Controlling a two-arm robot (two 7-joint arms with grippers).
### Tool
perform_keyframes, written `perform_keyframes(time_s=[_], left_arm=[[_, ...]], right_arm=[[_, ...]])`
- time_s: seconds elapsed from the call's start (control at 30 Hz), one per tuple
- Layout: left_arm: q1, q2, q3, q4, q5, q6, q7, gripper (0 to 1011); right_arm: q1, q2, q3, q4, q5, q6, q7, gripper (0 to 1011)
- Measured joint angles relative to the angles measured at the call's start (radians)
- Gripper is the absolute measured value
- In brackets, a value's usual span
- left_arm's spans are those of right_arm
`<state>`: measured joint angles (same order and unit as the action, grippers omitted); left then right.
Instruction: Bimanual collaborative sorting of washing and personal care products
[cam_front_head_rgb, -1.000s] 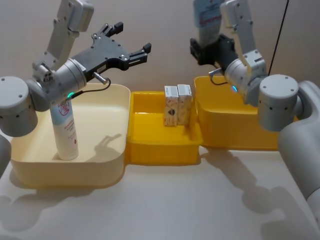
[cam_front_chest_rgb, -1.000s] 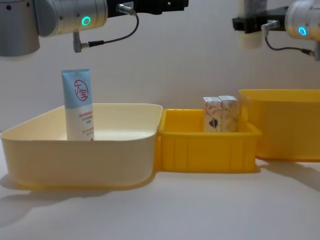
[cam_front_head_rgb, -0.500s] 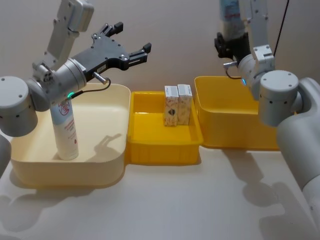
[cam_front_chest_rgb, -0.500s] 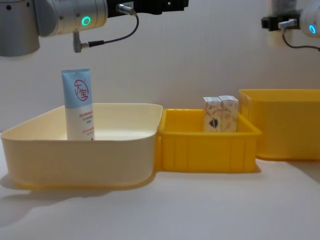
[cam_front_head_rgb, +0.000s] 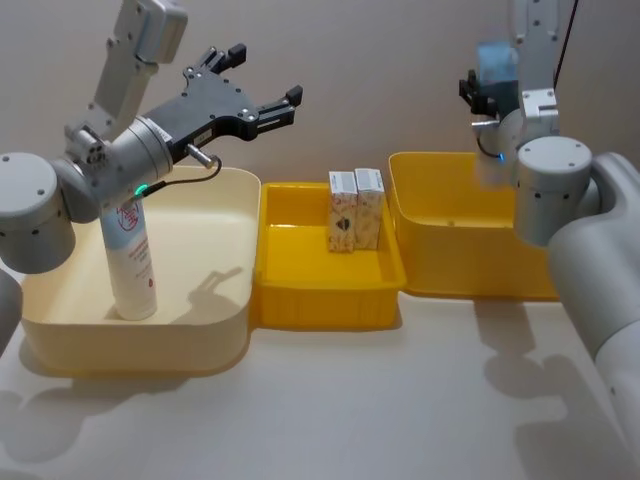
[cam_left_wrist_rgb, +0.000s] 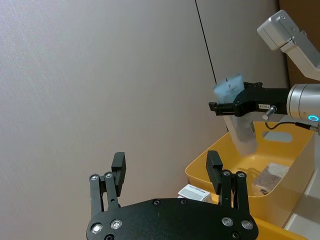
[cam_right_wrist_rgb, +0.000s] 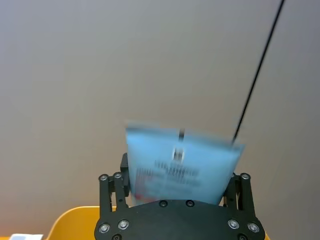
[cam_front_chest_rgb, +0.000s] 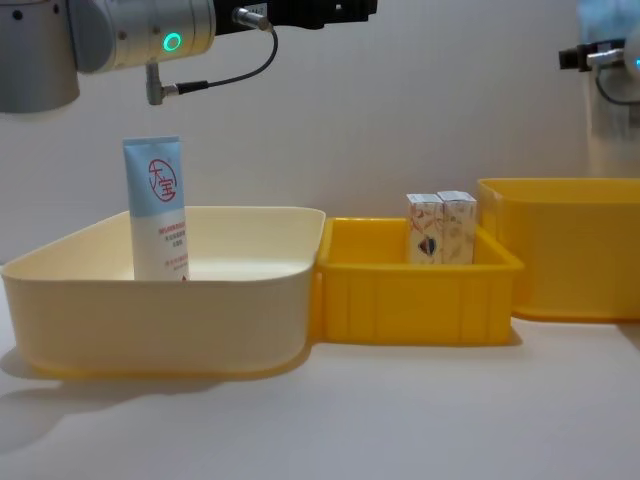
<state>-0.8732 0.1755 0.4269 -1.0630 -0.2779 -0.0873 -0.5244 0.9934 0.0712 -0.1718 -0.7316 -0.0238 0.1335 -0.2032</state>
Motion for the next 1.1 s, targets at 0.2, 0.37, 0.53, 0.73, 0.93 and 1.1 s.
perform_keyframes(time_s=[0.2,0.37,0.53,0.73,0.93,1.1], left_arm=[[0.0,0.0,0.0,0.0,0.0,0.0,0.0,1000],[0.0,0.0,0.0,0.0,0.0,0.0,0.0,1000],[0.0,0.0,0.0,0.0,0.0,0.0,0.0,1000],[0.0,0.0,0.0,0.0,0.0,0.0,0.0,1000],[0.0,0.0,0.0,0.0,0.0,0.0,0.0,1000],[0.0,0.0,0.0,0.0,0.0,0.0,0.0,1000]], right_arm=[[0.019,-0.007,0.014,0.04,-0.007,-0.006,-0.041,1000],[0.027,-0.01,0.02,0.058,-0.01,-0.007,-0.059,1001],[0.032,-0.012,0.024,0.07,-0.012,-0.009,-0.071,1001],[0.037,-0.014,0.027,0.079,-0.014,-0.01,-0.082,1001],[0.039,-0.015,0.029,0.084,-0.014,-0.011,-0.086,1001],[0.041,-0.015,0.03,0.088,-0.015,-0.011,-0.091,1001]])
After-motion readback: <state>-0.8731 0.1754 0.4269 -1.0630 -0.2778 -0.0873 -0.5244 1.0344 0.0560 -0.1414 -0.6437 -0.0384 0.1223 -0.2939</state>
